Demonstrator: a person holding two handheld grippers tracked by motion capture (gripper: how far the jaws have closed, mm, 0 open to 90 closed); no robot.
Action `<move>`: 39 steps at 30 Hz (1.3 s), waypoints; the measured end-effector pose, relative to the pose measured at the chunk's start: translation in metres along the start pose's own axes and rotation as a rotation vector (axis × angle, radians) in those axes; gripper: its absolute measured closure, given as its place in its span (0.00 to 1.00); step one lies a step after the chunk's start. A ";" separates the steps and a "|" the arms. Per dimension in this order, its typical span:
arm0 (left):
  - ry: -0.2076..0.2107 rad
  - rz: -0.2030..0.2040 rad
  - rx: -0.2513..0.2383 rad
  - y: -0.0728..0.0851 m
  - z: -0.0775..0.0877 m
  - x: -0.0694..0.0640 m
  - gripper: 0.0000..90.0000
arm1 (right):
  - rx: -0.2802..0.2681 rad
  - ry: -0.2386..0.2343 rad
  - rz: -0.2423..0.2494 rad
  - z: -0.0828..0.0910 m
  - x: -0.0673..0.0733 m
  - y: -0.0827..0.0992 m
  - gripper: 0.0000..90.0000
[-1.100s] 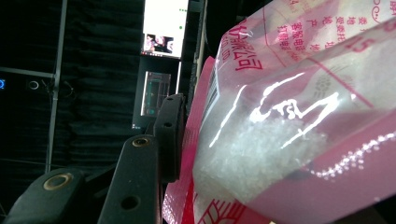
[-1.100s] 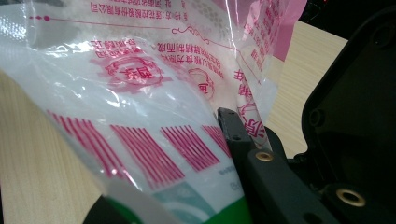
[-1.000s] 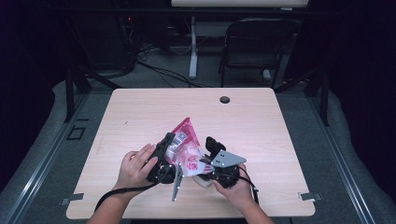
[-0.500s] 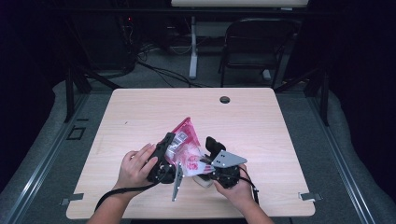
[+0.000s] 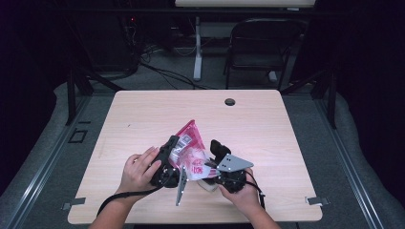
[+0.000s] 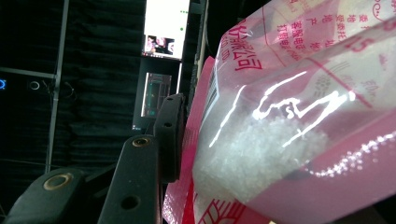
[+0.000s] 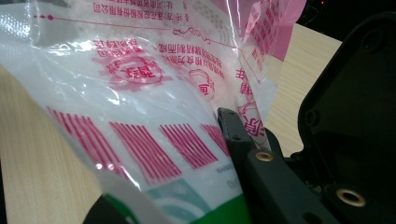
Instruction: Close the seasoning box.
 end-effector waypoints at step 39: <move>0.005 0.002 -0.001 0.001 0.000 0.000 0.70 | -0.008 -0.004 -0.004 0.003 0.000 0.002 0.95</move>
Point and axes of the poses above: each handheld gripper's, and its own axes: z roughly backward along the jaws, y roughly out of its underside, x roughly to its left, the point moved 1 cm from there along -z, roughly forward along the jaws, and after that the axes turned 12 degrees about -y, right-handed, at the moved point
